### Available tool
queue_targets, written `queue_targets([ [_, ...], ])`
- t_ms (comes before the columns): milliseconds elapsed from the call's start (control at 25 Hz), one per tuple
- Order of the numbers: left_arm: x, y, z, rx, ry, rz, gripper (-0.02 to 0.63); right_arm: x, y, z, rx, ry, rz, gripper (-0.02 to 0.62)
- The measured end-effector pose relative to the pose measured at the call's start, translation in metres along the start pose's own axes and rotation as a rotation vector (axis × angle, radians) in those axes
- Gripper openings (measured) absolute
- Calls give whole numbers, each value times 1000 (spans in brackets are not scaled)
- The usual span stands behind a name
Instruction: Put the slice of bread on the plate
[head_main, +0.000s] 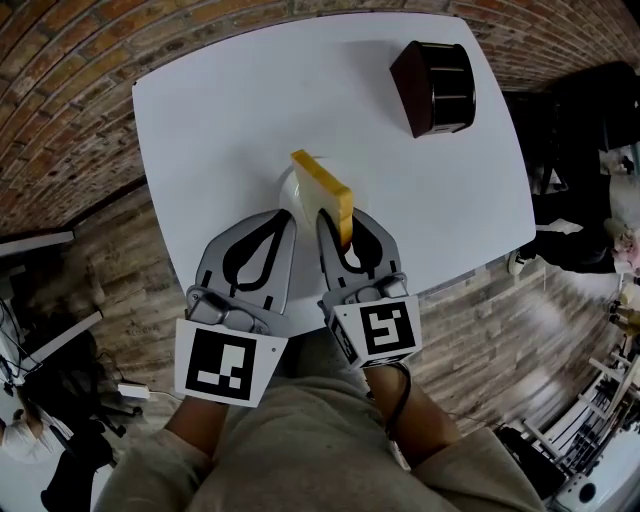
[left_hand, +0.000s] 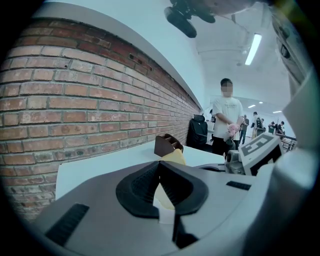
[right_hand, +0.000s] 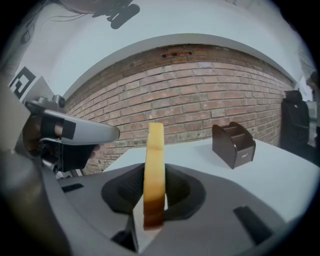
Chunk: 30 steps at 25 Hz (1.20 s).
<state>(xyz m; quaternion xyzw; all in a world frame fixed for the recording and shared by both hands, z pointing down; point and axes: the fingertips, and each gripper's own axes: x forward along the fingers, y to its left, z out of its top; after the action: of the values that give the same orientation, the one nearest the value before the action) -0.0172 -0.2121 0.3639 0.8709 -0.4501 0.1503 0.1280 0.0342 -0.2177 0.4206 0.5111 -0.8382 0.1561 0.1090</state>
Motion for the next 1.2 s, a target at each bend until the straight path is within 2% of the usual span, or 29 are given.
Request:
queue_targets([
  [200,0,-2,-3,-6,6,-4,9,2,2,-8,58,9,19,89],
  [640,0,-3,-7,-3,18,-7,9,11,0,-26,278,50,86,87],
  [1000,2,-2,-6,-15,17,-6,9,19,-9,-34,318,73,91,94],
  [1200,4,-2,-5,-28,18,-7,9,22,-15,-37,233,103,61,124],
])
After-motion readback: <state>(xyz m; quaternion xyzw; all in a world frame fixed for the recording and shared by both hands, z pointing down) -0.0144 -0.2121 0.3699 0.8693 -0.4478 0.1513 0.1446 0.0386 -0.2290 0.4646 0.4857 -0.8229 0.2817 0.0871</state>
